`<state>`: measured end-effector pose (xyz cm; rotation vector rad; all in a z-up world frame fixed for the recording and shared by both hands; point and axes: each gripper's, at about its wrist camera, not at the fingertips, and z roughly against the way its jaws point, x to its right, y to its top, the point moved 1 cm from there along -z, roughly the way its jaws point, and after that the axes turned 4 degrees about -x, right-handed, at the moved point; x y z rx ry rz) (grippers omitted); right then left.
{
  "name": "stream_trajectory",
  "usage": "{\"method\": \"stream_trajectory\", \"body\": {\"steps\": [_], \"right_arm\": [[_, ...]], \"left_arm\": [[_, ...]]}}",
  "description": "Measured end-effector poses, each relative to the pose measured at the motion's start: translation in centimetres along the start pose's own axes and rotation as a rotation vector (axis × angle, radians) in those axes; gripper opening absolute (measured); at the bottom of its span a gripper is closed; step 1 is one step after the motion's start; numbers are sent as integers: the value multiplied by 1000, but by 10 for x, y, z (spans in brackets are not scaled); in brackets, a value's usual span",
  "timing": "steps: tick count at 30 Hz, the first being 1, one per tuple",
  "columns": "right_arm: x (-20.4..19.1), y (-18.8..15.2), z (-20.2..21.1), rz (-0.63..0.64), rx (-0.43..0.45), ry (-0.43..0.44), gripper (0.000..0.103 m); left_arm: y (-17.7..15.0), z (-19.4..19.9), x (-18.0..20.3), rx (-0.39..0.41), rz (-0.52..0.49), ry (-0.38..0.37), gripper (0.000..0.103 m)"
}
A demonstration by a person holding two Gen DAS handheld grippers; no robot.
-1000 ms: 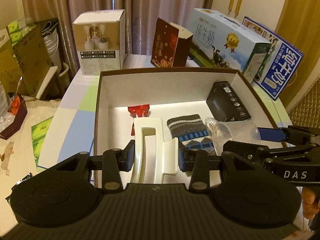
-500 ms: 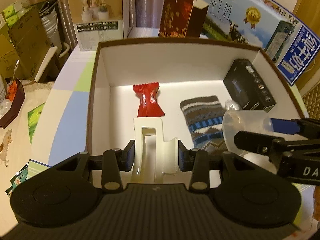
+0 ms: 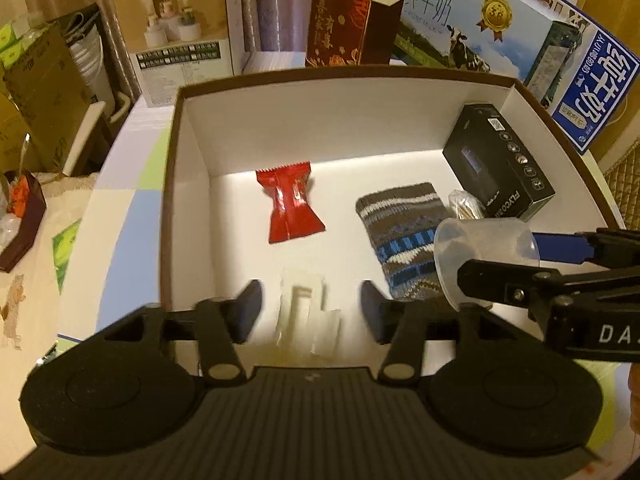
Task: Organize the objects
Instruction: 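Open both grippers to drop the hair clip and cup into the box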
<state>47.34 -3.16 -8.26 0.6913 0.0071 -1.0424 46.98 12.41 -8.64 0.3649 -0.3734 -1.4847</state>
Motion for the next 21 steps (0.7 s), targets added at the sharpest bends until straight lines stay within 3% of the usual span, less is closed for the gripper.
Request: {"method": "stream_trajectory", "body": {"steps": [7, 13, 15, 21], "right_arm": [[-2, 1, -2, -15, -12, 26, 70], [-1, 3, -1, -98, 3, 128, 75], [-2, 5, 2, -111, 17, 128, 80], [0, 7, 9, -104, 28, 113, 81]], "left_arm": [[4, 8, -3, 18, -19, 28, 53], [3, 13, -7, 25, -12, 44, 54], [3, 16, -9, 31, -7, 45, 56], [3, 23, -10, 44, -3, 45, 56]]}}
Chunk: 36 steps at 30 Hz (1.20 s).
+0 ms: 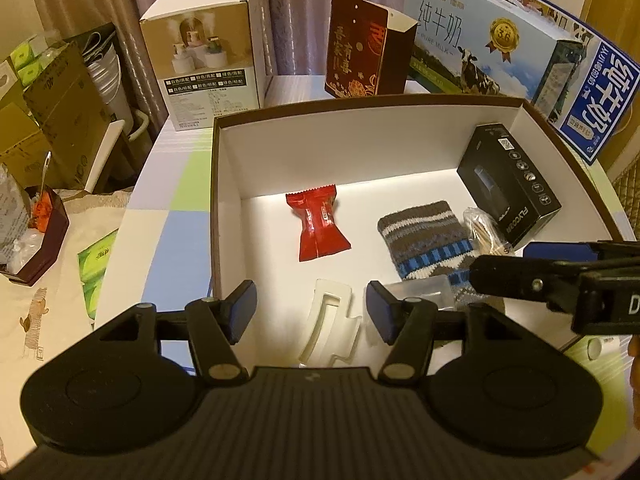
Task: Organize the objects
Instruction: 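Open both grippers to drop the hair clip and cup into the box, then withdraw both grippers from the box toward the remaining table items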
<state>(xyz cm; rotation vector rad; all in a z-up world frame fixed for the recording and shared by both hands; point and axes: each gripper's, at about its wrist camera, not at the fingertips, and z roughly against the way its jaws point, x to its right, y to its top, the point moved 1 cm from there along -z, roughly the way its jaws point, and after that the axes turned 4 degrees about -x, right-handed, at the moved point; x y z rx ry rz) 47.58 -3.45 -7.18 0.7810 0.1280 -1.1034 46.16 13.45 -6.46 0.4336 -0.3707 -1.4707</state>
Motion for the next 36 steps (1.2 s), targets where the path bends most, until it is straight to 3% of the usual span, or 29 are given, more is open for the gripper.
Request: {"method": "stream_trajectory", "body": {"steps": [12, 36], "right_arm": [[13, -9, 19, 2, 24, -52, 82], [6, -36, 79, 14, 100, -68, 85]], "left_arm": [[-7, 20, 2, 28, 7, -15, 66], [-35, 77, 11, 94, 62, -60, 71]]}}
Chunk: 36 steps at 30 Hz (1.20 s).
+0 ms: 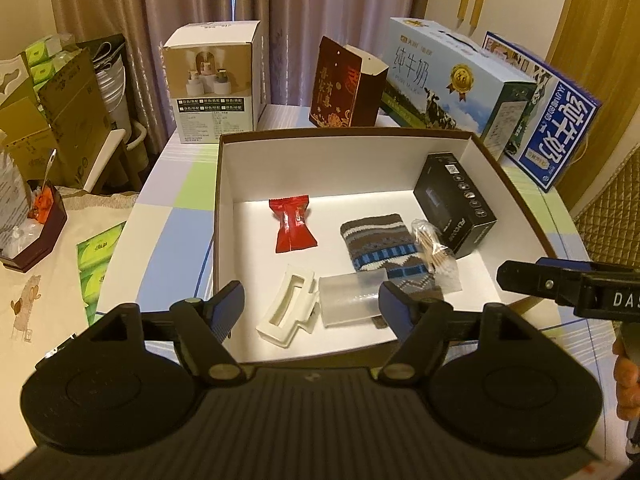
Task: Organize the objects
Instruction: 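Withdraw both grippers from the box toward the remaining table items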
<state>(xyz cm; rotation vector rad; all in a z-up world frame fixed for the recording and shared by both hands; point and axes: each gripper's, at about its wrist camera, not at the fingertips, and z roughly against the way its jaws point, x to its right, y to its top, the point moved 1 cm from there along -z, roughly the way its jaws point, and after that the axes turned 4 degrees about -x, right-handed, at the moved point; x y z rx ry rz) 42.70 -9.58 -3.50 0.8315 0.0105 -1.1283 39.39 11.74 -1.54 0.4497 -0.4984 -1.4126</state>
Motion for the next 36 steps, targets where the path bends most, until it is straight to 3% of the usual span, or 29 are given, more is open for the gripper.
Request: {"method": "stream_trajectory", "body": {"steps": [16, 36], "right_arm": [[-2, -19, 40, 9, 41, 6, 87], [16, -73, 87, 27, 41, -31, 87]], "left_arm": [[-24, 35, 15, 29, 1, -8, 72], [-80, 59, 47, -9, 10, -45, 72]]}}
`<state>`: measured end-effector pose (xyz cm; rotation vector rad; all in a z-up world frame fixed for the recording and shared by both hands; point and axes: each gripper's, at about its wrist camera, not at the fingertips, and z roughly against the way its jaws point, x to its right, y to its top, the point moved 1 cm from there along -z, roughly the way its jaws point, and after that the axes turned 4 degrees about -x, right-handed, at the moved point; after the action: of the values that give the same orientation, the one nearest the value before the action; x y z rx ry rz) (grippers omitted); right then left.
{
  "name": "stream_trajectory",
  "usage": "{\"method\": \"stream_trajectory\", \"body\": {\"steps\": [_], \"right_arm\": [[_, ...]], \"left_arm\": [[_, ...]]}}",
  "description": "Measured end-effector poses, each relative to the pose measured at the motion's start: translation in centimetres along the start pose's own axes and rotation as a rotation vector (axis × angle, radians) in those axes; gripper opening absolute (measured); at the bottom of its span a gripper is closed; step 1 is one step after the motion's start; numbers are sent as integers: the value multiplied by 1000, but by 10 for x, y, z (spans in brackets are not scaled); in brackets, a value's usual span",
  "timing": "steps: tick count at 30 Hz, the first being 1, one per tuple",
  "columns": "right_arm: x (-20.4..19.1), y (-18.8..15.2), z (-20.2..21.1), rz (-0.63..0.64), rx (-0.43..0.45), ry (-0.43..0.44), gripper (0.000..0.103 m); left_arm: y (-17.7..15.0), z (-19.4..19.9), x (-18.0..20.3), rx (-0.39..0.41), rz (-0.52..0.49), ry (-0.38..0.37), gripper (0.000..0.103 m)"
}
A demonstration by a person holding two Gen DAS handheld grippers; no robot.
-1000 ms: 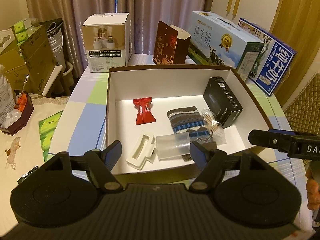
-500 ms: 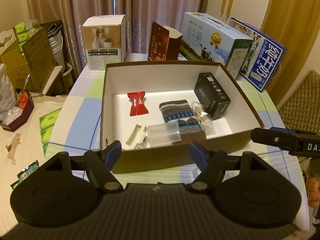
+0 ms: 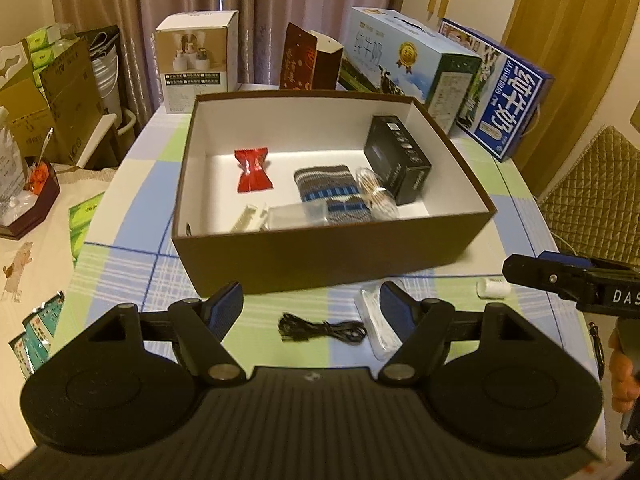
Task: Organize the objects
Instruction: 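Withdraw both grippers from the box toward the remaining table items, then grasp the black USB cable with the left gripper while the right grasps the white pill bottle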
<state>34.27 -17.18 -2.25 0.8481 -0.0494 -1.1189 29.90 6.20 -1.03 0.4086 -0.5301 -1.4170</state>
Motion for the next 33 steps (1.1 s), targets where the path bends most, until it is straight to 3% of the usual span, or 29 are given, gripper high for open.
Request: {"method": "stream_trajectory", "body": {"steps": [19, 33], "right_arm": [[27, -50, 23, 6, -61, -47, 88], [53, -62, 14, -5, -93, -127, 88]], "left_arm": [[-52, -6, 28, -54, -5, -58, 71], [-65, -25, 26, -90, 10, -19, 71]]}}
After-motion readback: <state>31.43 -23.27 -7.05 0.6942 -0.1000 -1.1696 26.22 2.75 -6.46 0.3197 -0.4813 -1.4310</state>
